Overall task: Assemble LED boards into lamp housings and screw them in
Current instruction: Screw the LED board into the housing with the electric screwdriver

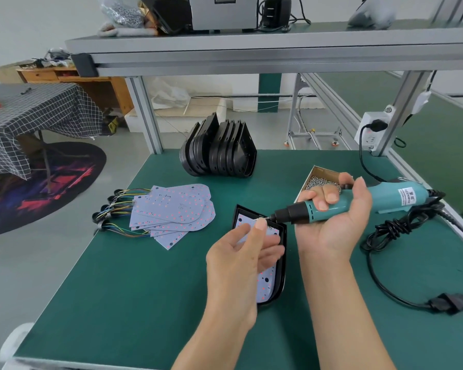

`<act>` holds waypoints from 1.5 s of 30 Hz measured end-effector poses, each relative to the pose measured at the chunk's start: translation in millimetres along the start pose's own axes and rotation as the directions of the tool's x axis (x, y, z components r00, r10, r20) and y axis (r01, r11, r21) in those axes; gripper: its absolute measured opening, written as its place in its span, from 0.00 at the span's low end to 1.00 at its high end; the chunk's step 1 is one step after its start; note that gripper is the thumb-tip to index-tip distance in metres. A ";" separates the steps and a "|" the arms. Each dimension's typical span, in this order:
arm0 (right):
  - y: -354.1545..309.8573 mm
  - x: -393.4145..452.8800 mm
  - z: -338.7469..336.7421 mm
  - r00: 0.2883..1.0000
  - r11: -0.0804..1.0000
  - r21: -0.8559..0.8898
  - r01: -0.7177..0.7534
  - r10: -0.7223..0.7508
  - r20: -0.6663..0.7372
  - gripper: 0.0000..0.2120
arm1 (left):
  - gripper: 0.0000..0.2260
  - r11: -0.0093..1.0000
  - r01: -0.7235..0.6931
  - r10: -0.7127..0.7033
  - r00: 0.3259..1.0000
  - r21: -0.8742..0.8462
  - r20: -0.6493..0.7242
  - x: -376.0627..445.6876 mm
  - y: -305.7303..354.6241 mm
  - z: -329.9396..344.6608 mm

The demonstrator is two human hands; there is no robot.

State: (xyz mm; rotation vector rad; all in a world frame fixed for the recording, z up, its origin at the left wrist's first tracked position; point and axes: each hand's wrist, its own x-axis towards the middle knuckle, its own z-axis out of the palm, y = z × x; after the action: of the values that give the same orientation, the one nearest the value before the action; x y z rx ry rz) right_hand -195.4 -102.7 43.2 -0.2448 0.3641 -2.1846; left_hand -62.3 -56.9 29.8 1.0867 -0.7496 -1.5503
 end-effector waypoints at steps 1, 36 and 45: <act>0.4 1.6 -0.7 1.000 1.000 0.003 0.001 -0.001 -0.003 0.09 | 0.16 0.995 -0.060 0.063 0.998 0.075 -0.032 -2.1 0.8 -6.6; 45.7 17.6 -12.7 0.993 0.940 -0.325 0.105 -0.117 -0.018 0.08 | 0.05 0.405 -0.102 0.220 0.975 0.909 0.011 41.6 -2.1 -28.5; 45.9 15.6 -12.4 0.991 0.932 -0.341 0.126 -0.134 -0.001 0.09 | 0.05 0.376 -0.101 0.257 0.967 0.921 0.002 36.4 -2.5 -23.5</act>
State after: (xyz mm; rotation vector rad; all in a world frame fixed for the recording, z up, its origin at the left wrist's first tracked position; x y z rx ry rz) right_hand -174.1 -139.2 16.5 -0.4448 0.7616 -2.2462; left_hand -43.0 -89.7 8.9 1.8125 -1.6814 -0.7376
